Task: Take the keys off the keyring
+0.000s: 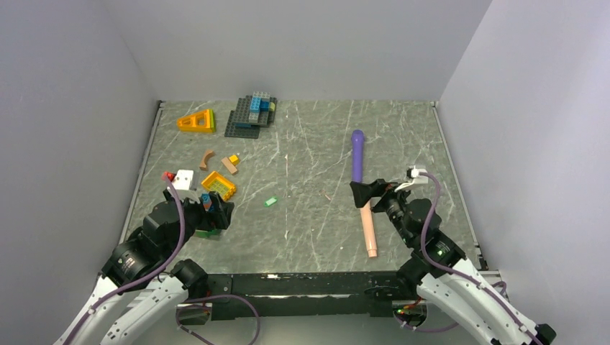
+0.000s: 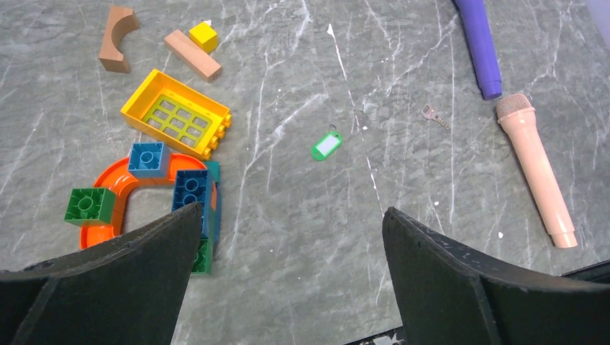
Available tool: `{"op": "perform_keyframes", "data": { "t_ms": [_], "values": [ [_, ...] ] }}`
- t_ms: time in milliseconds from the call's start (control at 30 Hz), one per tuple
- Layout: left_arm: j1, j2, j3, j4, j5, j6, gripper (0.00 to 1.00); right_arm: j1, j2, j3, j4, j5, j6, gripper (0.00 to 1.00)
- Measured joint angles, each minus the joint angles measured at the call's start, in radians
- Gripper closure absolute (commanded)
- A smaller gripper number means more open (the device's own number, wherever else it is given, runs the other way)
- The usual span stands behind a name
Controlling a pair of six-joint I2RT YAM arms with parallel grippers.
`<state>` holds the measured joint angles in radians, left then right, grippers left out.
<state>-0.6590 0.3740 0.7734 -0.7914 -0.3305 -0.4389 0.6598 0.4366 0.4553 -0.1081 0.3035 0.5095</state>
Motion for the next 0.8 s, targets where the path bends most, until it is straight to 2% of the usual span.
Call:
{"op": "perform_keyframes", "data": {
  "t_ms": [233, 800],
  "values": [
    [0.0, -0.001, -0.001, 0.0, 0.0, 0.0, 0.01, 0.0, -0.092, -0.027, -0.034, -0.011, 0.008, 0.0],
    [0.0, -0.019, -0.001, 0.0, 0.0, 0.0, 0.01, 0.0, -0.056, -0.029, -0.062, -0.055, 0.02, 0.0]
  ]
}}
